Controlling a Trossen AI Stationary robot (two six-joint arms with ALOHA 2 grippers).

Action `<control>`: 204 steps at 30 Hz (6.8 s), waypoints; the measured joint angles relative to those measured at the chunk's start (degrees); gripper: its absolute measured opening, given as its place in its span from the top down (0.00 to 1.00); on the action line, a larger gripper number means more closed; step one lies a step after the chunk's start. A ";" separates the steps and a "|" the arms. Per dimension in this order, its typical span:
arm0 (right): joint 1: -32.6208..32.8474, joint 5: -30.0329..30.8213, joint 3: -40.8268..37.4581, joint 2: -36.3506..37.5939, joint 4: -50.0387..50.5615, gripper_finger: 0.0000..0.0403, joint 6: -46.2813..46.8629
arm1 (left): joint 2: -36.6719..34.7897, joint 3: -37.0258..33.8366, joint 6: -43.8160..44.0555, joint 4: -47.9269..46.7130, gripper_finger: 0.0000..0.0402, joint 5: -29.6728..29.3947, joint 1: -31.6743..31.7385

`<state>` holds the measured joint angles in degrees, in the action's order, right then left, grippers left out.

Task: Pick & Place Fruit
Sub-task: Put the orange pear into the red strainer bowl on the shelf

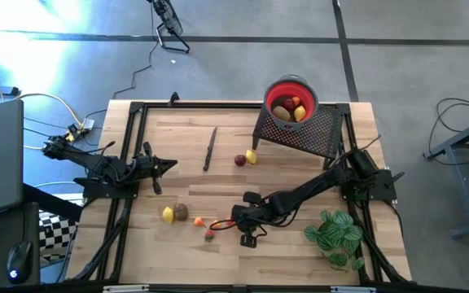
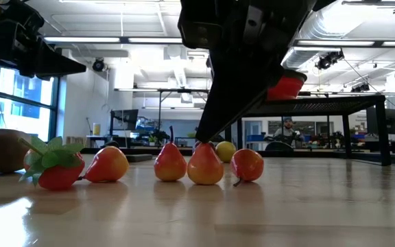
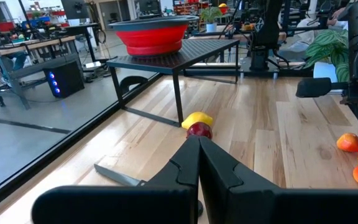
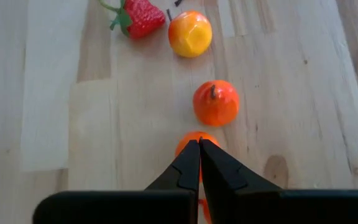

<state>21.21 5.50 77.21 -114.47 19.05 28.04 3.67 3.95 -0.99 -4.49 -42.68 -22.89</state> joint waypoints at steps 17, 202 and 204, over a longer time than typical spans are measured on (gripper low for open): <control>-0.03 7.25 -0.06 10.31 5.32 0.99 -2.35 | 0.01 0.00 -0.04 -0.09 1.00 -0.02 0.01; -55.71 4.82 -0.02 26.90 20.66 0.91 -22.07 | 0.00 0.00 1.30 0.48 1.00 -0.26 0.01; -55.71 4.96 -0.02 26.90 20.68 0.87 -22.12 | 0.01 0.00 1.31 0.48 1.00 -0.26 0.01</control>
<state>-34.50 10.46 77.19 -87.57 39.72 5.91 3.68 3.95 0.31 -4.01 -42.94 -22.88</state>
